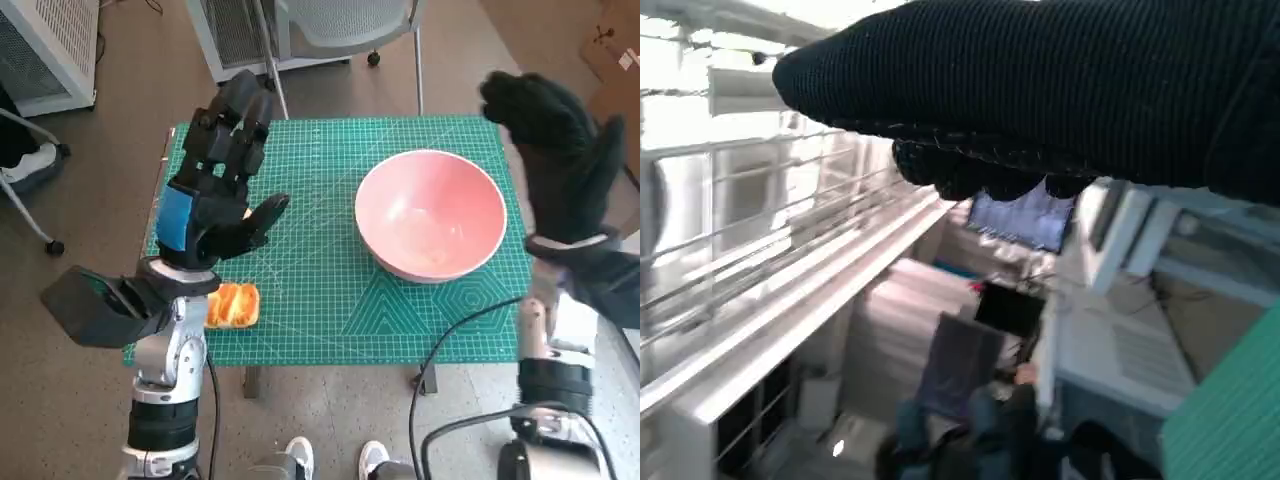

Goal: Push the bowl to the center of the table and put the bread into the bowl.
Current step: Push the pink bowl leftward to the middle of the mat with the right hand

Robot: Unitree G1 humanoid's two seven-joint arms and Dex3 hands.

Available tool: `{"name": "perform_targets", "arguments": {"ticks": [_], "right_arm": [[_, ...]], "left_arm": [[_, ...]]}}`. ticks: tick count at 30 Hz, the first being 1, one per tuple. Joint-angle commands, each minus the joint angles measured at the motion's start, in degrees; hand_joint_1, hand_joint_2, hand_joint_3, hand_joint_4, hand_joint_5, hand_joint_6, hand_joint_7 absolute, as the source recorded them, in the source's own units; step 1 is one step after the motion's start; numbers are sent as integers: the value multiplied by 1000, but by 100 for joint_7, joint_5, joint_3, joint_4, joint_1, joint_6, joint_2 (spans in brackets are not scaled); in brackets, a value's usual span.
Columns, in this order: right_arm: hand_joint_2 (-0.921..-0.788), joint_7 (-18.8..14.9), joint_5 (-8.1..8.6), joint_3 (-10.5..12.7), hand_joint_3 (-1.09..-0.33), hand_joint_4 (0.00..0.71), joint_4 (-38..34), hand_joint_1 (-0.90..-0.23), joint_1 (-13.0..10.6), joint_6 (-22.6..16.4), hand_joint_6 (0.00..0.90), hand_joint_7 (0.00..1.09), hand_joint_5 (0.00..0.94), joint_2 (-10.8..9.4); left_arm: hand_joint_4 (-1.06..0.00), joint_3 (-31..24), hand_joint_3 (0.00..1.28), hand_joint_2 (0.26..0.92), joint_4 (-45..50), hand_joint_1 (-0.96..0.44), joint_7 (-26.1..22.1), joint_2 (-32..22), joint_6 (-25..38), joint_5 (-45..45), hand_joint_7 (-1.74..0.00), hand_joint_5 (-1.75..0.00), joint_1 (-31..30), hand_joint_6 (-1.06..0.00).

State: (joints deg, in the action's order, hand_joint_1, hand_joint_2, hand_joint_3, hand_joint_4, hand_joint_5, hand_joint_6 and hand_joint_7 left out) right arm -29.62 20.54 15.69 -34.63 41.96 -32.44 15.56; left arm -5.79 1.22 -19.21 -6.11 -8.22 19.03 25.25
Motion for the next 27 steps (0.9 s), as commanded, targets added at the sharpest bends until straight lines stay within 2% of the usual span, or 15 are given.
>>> {"name": "perform_targets", "arguments": {"ticks": [1,2,5,8,12,16,21,27], "right_arm": [[-921,-10,7,221,-587,306,-746,-621,187,-170,342,0,0,208],[-921,-28,6,230,-587,305,-801,-621,211,-207,340,0,0,209],[-921,96,-71,383,-596,289,-1484,-613,391,-322,329,0,0,406],[-921,85,-96,429,-606,276,-1774,-605,494,-443,322,0,0,453],[-921,324,-261,496,-643,268,-2519,-591,652,-534,312,0,0,657],[-921,475,-373,498,-684,250,-2937,-576,738,-595,297,0,0,741],[-921,724,-512,476,-707,225,-3380,-564,786,-447,281,0,0,805],[-921,923,-557,521,-721,195,-3770,-556,791,74,257,0,0,774]], "left_arm": [[-6,-31,421,749,-51,-344,-31,2,1,60,-447,-1,67,1],[-6,-32,421,749,-53,-344,-32,2,0,60,-446,-1,68,1],[-7,-31,420,749,-88,-350,-32,8,-22,41,-445,-1,92,1],[-8,-34,419,750,-107,-355,-36,10,-31,37,-444,-1,104,1],[-9,-30,418,752,-74,-356,-21,12,-9,33,-444,-2,119,1],[-11,-37,417,753,-77,-356,-26,5,-5,38,-443,-3,130,1],[-11,-42,417,753,-80,-356,-33,5,2,53,-440,-3,144,1],[-14,-57,415,754,-97,-357,-60,-6,18,80,-437,-4,154,1]]}}
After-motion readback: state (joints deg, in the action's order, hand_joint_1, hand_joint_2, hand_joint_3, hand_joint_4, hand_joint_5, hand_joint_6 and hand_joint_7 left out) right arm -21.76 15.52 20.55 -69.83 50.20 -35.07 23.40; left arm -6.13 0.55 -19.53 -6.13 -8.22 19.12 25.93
